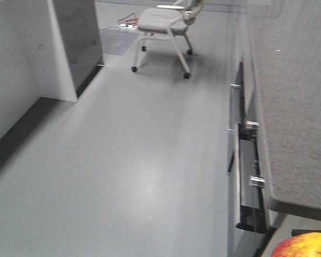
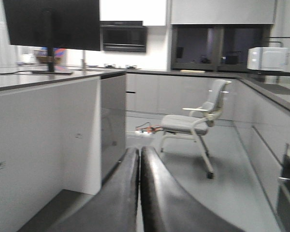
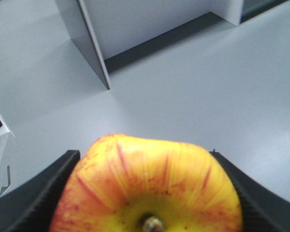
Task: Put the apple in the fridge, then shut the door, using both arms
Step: 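Drive the base away from the counter toward the open refrigerator, holding the apple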
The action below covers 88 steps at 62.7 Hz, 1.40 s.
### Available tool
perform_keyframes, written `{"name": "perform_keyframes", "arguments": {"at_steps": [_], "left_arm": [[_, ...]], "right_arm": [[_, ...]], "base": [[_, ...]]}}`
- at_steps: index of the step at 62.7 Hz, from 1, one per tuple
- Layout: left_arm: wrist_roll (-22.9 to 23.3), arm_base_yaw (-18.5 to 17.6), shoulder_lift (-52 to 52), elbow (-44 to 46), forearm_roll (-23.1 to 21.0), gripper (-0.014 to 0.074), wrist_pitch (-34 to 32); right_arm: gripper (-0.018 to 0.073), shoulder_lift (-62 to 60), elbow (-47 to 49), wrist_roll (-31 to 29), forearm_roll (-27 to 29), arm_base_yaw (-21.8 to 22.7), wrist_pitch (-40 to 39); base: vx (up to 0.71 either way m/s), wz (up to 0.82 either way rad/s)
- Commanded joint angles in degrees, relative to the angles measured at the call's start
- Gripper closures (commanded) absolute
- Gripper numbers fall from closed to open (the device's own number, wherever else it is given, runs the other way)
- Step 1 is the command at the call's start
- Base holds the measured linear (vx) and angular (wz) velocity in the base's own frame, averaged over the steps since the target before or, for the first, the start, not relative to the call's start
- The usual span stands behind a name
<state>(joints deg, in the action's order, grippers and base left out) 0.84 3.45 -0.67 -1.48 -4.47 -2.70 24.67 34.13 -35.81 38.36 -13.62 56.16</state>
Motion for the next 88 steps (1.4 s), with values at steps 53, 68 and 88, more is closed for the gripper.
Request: {"name": "perform_keyframes", "arguments": {"at_steps": [53, 68, 88], "left_arm": [[0.57, -0.03, -0.84, -1.2, -0.21, 0.0603, -4.36], [0.57, -0.03, -0.84, -1.2, -0.21, 0.0603, -4.36], [0.57, -0.03, -0.84, -1.2, -0.21, 0.0603, -4.36]], "right_arm": [[0.0148, 0.42, 1.52, -0.01, 2.82, -0.02, -3.09], [0.0148, 0.42, 1.52, -0.01, 2.82, -0.02, -3.09], [0.0148, 0.42, 1.52, -0.01, 2.82, -0.02, -3.03]], "base": [[0.0, 0.47], [-0.01, 0.5], [-0.01, 0.52]]}}
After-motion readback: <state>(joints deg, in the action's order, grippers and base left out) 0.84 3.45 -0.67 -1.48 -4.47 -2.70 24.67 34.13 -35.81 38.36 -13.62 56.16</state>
